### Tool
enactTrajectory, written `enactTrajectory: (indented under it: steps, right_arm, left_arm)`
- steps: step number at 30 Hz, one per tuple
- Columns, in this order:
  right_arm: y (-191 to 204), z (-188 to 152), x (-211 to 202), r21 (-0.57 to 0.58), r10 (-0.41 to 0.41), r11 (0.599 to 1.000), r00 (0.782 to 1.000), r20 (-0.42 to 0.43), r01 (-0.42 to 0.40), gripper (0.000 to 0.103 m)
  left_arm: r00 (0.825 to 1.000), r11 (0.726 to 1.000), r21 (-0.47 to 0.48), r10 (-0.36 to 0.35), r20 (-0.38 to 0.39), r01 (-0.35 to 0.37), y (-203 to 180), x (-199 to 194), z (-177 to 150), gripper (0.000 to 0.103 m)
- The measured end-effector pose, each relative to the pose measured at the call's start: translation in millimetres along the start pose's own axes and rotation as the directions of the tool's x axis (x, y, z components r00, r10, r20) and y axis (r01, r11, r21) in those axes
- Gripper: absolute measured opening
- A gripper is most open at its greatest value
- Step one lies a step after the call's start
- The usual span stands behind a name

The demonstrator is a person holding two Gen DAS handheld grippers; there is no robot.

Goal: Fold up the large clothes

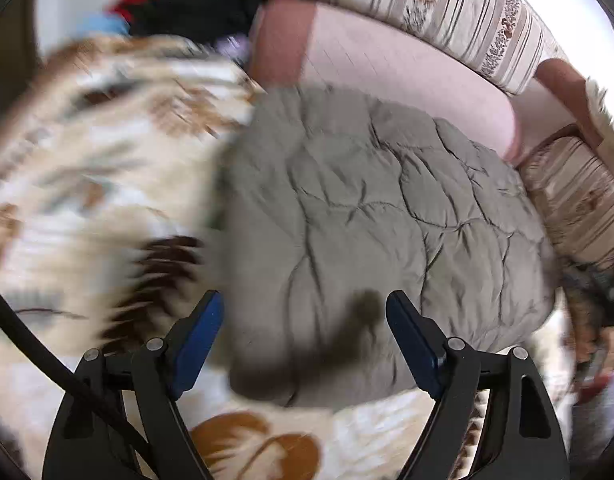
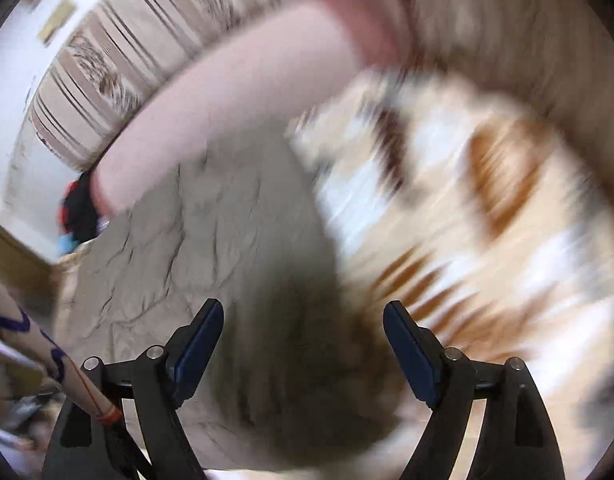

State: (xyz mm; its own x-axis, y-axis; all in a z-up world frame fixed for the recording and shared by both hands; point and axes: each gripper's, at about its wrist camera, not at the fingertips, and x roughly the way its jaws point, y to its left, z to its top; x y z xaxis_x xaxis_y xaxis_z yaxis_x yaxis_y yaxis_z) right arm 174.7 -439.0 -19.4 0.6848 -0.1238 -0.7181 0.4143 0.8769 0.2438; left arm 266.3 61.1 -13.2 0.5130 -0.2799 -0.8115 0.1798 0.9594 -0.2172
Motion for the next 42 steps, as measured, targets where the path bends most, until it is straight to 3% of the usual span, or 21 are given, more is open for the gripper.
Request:
enactTrajectory:
  steps: [2, 4, 6, 9, 11, 13, 17, 21, 23, 30, 34, 36, 39, 41, 42]
  right_arm:
    - [13.0, -2.3, -17.0, -0.086, -0.018, 0.996, 0.999, 0.046, 0.022, 0.088]
    - [35.5, -5.3, -18.4, -0.165, 0.037, 0.986, 0.999, 0.037, -0.031, 0.088]
    - [64.0, -15.7, -12.1, -0.23, 0.09, 0.969, 0.996, 0.018, -0.084, 0.087]
    - [93.5, -35.5, 17.9, -0.297, 0.07, 0.952, 0.997, -0.03, -0.076, 0.087]
    - [103.0, -45.1, 44.3, -0.327, 0.019, 0.944, 0.997, -0.078, -0.044, 0.086]
    - [102.2, -51.6, 57.9, -0.325, -0.001, 0.945, 0.995, -0.104, -0.033, 0.088]
    - [95.2, -51.7, 32.3, -0.27, 0.032, 0.961, 0.997, -0.077, -0.052, 0.088]
    - [91.8, -56.2, -6.1, -0.234, 0.063, 0.97, 0.998, -0.023, -0.067, 0.088]
    - [92.9, -64.0, -25.2, -0.228, 0.071, 0.971, 0.997, -0.004, -0.07, 0.088]
    - [101.0, -96.2, -89.4, -0.244, 0.071, 0.968, 0.996, 0.06, -0.054, 0.088]
    - [101.8, -116.6, -117.9, -0.245, 0.064, 0.969, 0.993, 0.094, -0.039, 0.089]
    - [103.0, -127.5, -126.2, -0.244, 0.055, 0.969, 0.994, 0.09, -0.032, 0.09]
    - [105.8, -143.7, -132.8, -0.241, 0.064, 0.969, 0.996, 0.061, -0.047, 0.09]
    - [107.3, -152.1, -135.0, -0.248, 0.064, 0.968, 0.997, 0.053, -0.049, 0.09]
    - [109.3, -157.0, -137.0, -0.256, 0.059, 0.966, 0.997, 0.053, -0.043, 0.09]
  left_arm:
    - [0.997, 0.998, 0.054, 0.029, 0.067, -0.032, -18.1, -23.0, -6.6, 0.083]
    - [0.997, 0.995, 0.102, 0.011, 0.081, -0.019, -38.3, -29.3, -8.2, 0.083]
    - [0.997, 0.99, 0.139, 0.004, 0.073, -0.015, -64.1, -20.2, -9.5, 0.083]
    - [1.0, 0.981, 0.192, 0.018, 0.026, -0.022, -105.5, 19.0, -11.6, 0.083]
    - [0.995, 0.966, 0.238, 0.096, 0.013, -0.096, -122.0, 44.7, -19.4, 0.083]
    - [0.984, 0.94, 0.294, 0.164, 0.065, -0.175, -132.3, 51.4, -26.3, 0.083]
    - [0.97, 0.916, 0.326, 0.192, 0.151, -0.232, -139.0, 23.8, -34.4, 0.083]
    - [0.916, 0.91, 0.26, 0.232, 0.328, -0.323, -135.5, -35.8, -41.9, 0.085]
    - [0.894, 0.927, 0.204, 0.217, 0.392, -0.315, -129.2, -71.1, -49.8, 0.091]
    - [0.829, 0.932, 0.088, 0.267, 0.491, -0.352, -125.5, -146.9, -82.9, 0.095]
    - [0.753, 0.899, 0.021, 0.353, 0.556, -0.437, -124.0, -179.4, -106.5, 0.095]
    - [0.727, 0.894, -0.013, 0.374, 0.577, -0.449, -123.1, -192.7, -116.8, 0.099]
    - [0.726, 0.919, -0.04, 0.337, 0.599, -0.392, -118.8, -207.9, -129.6, 0.103]
    - [0.754, 0.939, -0.029, 0.292, 0.588, -0.341, -119.3, -207.2, -133.9, 0.103]
    - [0.777, 0.948, -0.02, 0.273, 0.567, -0.318, -119.8, -204.1, -135.7, 0.103]
